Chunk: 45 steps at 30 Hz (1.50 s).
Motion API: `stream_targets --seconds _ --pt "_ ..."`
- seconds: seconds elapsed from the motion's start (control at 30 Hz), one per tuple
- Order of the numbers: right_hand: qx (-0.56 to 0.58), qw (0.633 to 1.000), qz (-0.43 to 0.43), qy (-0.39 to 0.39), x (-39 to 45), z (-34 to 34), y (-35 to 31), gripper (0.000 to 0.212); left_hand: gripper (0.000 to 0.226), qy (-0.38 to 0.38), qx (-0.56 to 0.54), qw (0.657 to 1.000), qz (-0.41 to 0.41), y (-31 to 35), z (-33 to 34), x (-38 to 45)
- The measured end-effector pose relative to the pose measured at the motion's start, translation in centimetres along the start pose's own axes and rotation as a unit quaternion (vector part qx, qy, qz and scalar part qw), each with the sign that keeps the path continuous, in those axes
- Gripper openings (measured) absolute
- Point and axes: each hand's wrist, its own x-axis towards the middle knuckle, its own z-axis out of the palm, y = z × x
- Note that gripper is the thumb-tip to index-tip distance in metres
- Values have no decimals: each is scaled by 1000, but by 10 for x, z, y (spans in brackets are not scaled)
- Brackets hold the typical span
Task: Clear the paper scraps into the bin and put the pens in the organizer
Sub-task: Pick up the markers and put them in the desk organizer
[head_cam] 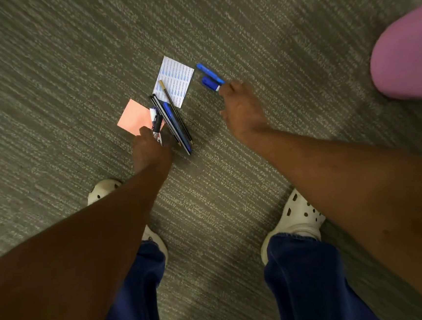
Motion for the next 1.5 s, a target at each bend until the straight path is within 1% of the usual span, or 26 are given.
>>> stream_targets --seconds 0.07,0.13,0.2,0.3,0.4,0.47,0.53,0.57,0.6,0.63,0.7,0.77,0.8,0.83,0.87,0.97,1.0,1.07,1.1,1.17,1.23,1.27,1.37,1.43,1.5 --pt "-15 1000 7 -23 -1 5 -6 51 40 -15 20 1000 9 -4 2 6" --pt "-20 999 15 -25 -4 9 -9 55 38 -35 18 999 0 -6 2 11" --pt "-32 999 25 4 -5 12 -10 58 41 -53 11 998 -13 -6 1 16" --pt "-37 998 43 31 1 13 -9 57 47 -53 -25 997 -43 -6 0 17" --pt "-34 998 51 21 7 12 -8 51 38 -42 -114 991 -51 -6 2 8" --pt "-22 999 46 -15 7 12 -7 41 26 -45 -202 977 -50 -5 3 -4" --pt "52 995 65 -51 1 11 -7 25 17 -83 -299 949 -55 2 3 -17" --pt "116 987 97 -62 -3 9 -9 18 15 -102 -332 936 -57 7 1 -23" --pt "190 969 140 -71 -10 6 -11 14 16 -119 -357 925 -59 12 -2 -30" --pt "270 941 185 -84 -18 1 -15 16 20 -131 -377 915 -61 18 -7 -38" --pt "425 863 246 -115 -42 -13 -26 20 28 -151 -400 902 -59 31 -21 -54" --pt "528 796 269 -123 -68 -33 -36 19 23 -169 -397 901 -35 44 -42 -74" --pt "568 767 271 -120 -83 -47 -41 22 17 -178 -397 900 -23 51 -54 -85" --pt "598 747 268 -113 -96 -62 -45 28 10 -185 -402 896 -17 58 -67 -96" --pt "620 733 262 -102 -109 -80 -47 39 7 -189 -401 896 -7 67 -81 -107" --pt "662 710 234 -56 -145 -154 -51 84 12 -201 -359 910 48 103 -135 -144" --pt "672 705 222 -42 -156 -182 -52 94 14 -212 -344 912 66 117 -157 -158" --pt "685 700 201 -19 -179 -238 -53 104 22 -241 -310 914 102 147 -202 -186" --pt "687 701 190 -6 -190 -266 -55 105 26 -254 -289 914 129 162 -224 -201" --pt "687 706 169 28 -213 -328 -58 100 37 -274 -251 910 181 195 -271 -231" --pt "676 716 159 64 -237 -393 -62 95 47 -291 -231 903 214 234 -317 -263" --pt "668 722 160 83 -247 -423 -63 93 47 -299 -230 898 227 253 -337 -278" --pt "653 719 171 164 -283 -521 -63 90 37 -327 -235 875 271 318 -391 -328" --pt "639 718 168 217 -309 -576 -61 88 28 -327 -229 862 314 359 -420 -364" --pt "634 711 166 256 -338 -624 -55 87 26 -328 -230 848 347 394 -442 -403"
